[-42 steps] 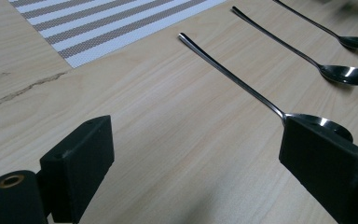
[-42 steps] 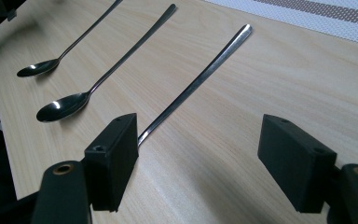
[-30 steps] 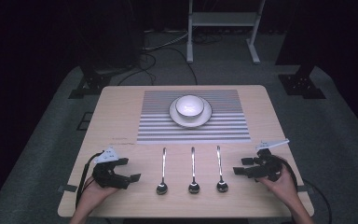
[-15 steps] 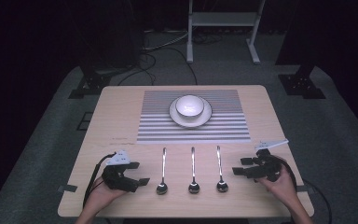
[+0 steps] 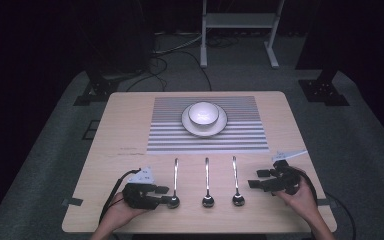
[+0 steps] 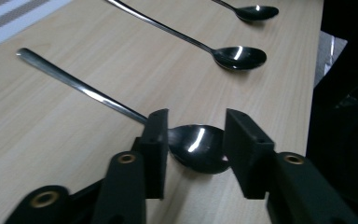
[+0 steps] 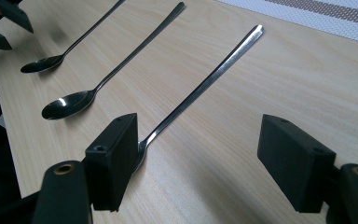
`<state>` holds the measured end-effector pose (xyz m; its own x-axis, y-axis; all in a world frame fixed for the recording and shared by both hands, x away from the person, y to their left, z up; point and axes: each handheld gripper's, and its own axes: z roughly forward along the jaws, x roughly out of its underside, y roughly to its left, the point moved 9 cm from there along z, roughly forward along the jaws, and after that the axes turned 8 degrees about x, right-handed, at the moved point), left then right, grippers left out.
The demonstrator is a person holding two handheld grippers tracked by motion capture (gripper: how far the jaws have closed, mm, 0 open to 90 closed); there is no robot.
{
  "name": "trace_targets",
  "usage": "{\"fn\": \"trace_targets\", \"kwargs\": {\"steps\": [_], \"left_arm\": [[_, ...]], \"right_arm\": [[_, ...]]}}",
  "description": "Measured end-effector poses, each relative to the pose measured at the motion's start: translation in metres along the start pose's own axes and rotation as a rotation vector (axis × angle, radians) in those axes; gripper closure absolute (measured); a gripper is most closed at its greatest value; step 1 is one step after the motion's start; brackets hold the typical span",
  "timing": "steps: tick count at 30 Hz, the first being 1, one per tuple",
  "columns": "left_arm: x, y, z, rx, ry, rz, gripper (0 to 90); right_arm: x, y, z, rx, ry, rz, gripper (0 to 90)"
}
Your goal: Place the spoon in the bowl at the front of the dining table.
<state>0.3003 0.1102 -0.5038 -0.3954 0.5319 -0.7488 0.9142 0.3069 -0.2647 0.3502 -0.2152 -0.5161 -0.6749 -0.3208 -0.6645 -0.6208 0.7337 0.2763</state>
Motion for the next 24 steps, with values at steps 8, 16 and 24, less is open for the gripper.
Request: {"fn": "trace_targets", "kwargs": {"steps": [8, 16, 24], "left_arm": [[0.001, -0.006, 0.009, 0.025, 0.028, 0.027, 72.4], [0.009, -0.008, 0.021, 0.035, 0.098, 0.051, 75.0], [0.017, -0.008, 0.030, -0.023, 0.174, 0.117, 75.5]], "right_arm": [[-0.001, 0.000, 0.000, 0.001, -0.005, 0.002, 27.7], [-0.001, 0.002, 0.000, -0.006, -0.004, 0.002, 27.7], [-0.009, 0.012, 0.002, -0.028, 0.002, -0.017, 27.6]]}}
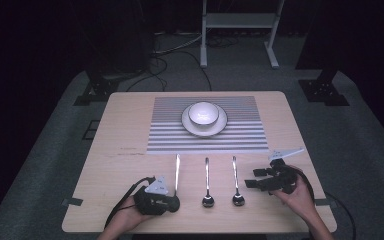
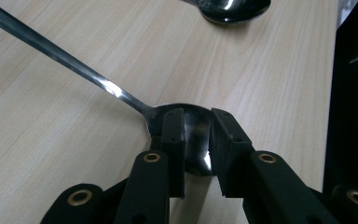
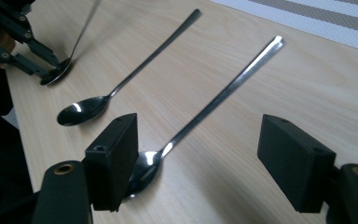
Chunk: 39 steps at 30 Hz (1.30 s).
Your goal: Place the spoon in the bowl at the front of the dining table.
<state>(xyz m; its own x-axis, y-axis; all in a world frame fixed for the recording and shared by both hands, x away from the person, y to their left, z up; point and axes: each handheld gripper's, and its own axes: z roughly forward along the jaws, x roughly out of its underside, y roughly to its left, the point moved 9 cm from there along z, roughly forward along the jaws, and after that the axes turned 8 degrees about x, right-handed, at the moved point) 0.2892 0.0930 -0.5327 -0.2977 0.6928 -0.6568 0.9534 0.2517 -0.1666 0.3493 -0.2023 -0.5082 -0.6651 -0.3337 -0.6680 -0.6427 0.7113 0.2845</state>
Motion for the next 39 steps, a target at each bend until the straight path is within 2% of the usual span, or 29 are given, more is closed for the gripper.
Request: {"fn": "trace_targets", "kwargs": {"steps": [3, 5, 8, 9, 13, 16, 21, 23, 35, 39], "left_arm": [[0.000, 0.000, 0.000, -0.006, -0.005, 0.009, 75.5], [0.000, 0.000, 0.000, -0.011, -0.001, 0.017, 75.5], [0.000, -0.001, 0.000, -0.021, 0.002, 0.026, 75.5], [0.000, -0.001, 0.001, -0.023, 0.002, 0.032, 75.5], [-0.001, -0.001, 0.001, -0.035, 0.003, 0.043, 75.5], [-0.001, -0.001, 0.001, -0.045, 0.011, 0.060, 75.4], [-0.002, 0.000, 0.002, -0.052, 0.009, 0.070, 75.4], [-0.002, 0.000, 0.002, -0.054, 0.008, 0.074, 75.4], [-0.002, 0.001, 0.002, -0.059, 0.002, 0.078, 75.0], [-0.002, 0.001, 0.002, -0.059, 0.003, 0.079, 74.5]], "right_arm": [[-0.007, 0.008, 0.002, -0.027, 0.010, -0.006, 27.6], [-0.010, 0.011, 0.003, -0.027, 0.016, -0.015, 27.6], [-0.022, 0.020, 0.005, -0.044, 0.020, -0.031, 27.6], [-0.032, 0.026, 0.007, -0.066, 0.017, -0.036, 27.3], [-0.043, 0.036, 0.012, -0.097, 0.033, -0.047, 26.8], [-0.058, 0.049, 0.021, -0.132, 0.062, -0.073, 25.3], [-0.072, 0.059, 0.030, -0.152, 0.098, -0.096, 25.3], [-0.080, 0.062, 0.038, -0.148, 0.132, -0.111, 25.3], [-0.107, 0.062, 0.063, -0.147, 0.205, -0.144, 25.3], [-0.117, 0.066, 0.068, -0.154, 0.230, -0.147, 25.3]]}}
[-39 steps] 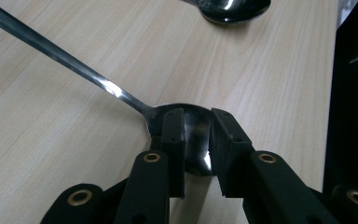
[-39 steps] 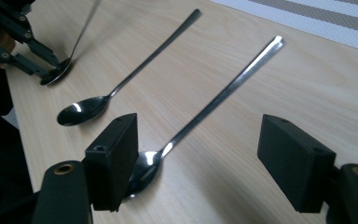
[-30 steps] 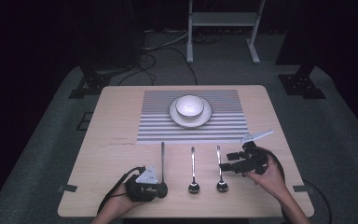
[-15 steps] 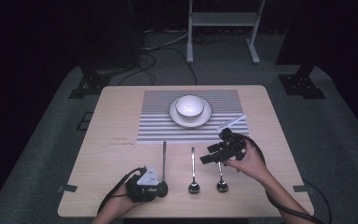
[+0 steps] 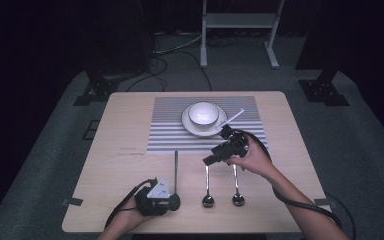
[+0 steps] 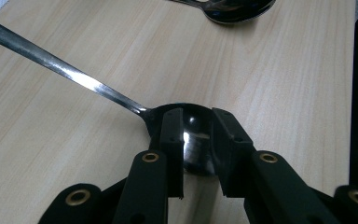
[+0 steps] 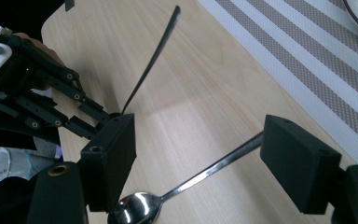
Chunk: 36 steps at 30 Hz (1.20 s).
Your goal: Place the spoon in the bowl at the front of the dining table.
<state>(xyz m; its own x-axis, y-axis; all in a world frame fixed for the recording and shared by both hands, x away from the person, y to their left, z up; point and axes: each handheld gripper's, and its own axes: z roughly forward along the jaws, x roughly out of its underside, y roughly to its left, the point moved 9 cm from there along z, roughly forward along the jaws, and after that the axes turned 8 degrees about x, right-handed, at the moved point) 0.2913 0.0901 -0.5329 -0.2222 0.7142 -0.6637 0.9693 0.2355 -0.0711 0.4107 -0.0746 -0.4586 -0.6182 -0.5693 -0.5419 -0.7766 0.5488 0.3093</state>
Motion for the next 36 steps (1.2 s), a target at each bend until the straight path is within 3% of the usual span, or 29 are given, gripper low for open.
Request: {"fn": "trace_targets", "kwargs": {"steps": [5, 13, 36], "left_arm": [[0.000, 0.000, 0.000, -0.004, -0.004, 0.002, 74.5], [0.000, 0.000, 0.000, -0.006, -0.005, 0.009, 74.4], [0.000, 0.001, 0.000, -0.005, -0.006, 0.014, 74.0]], "right_arm": [[-0.010, 0.005, 0.004, -0.015, 0.008, -0.008, 25.3], [-0.027, 0.017, 0.025, -0.058, 0.039, -0.016, 25.3], [-0.048, 0.034, 0.063, -0.104, 0.070, -0.030, 25.4]]}}
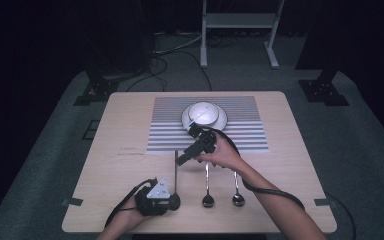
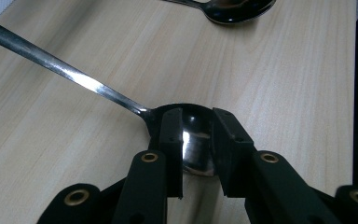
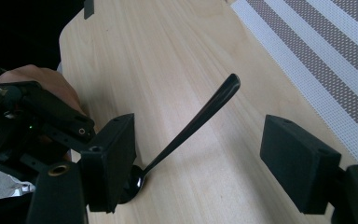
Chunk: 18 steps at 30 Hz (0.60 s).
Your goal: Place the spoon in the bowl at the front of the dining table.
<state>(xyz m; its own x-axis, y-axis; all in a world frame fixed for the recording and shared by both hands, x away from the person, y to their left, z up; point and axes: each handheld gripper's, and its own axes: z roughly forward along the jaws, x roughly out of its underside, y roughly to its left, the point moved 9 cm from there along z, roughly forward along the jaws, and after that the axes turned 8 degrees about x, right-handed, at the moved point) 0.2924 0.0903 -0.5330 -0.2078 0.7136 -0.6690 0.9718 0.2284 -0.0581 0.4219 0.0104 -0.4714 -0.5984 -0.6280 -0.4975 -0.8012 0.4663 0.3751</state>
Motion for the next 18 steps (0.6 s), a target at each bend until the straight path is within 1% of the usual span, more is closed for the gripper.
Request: {"fn": "trace_targets", "kwargs": {"steps": [3, 14, 18], "left_arm": [[0.000, 0.000, 0.000, -0.001, 0.000, 0.001, 74.0], [0.000, 0.000, 0.000, 0.000, -0.003, 0.001, 73.8], [0.000, 0.000, 0.000, -0.001, -0.003, 0.001, 73.6]], "right_arm": [[-0.001, 0.000, 0.002, 0.000, 0.000, 0.006, 25.4], [-0.006, 0.003, 0.018, -0.011, 0.018, 0.003, 26.1], [-0.008, 0.004, 0.022, -0.015, 0.023, 0.003, 28.6]]}}
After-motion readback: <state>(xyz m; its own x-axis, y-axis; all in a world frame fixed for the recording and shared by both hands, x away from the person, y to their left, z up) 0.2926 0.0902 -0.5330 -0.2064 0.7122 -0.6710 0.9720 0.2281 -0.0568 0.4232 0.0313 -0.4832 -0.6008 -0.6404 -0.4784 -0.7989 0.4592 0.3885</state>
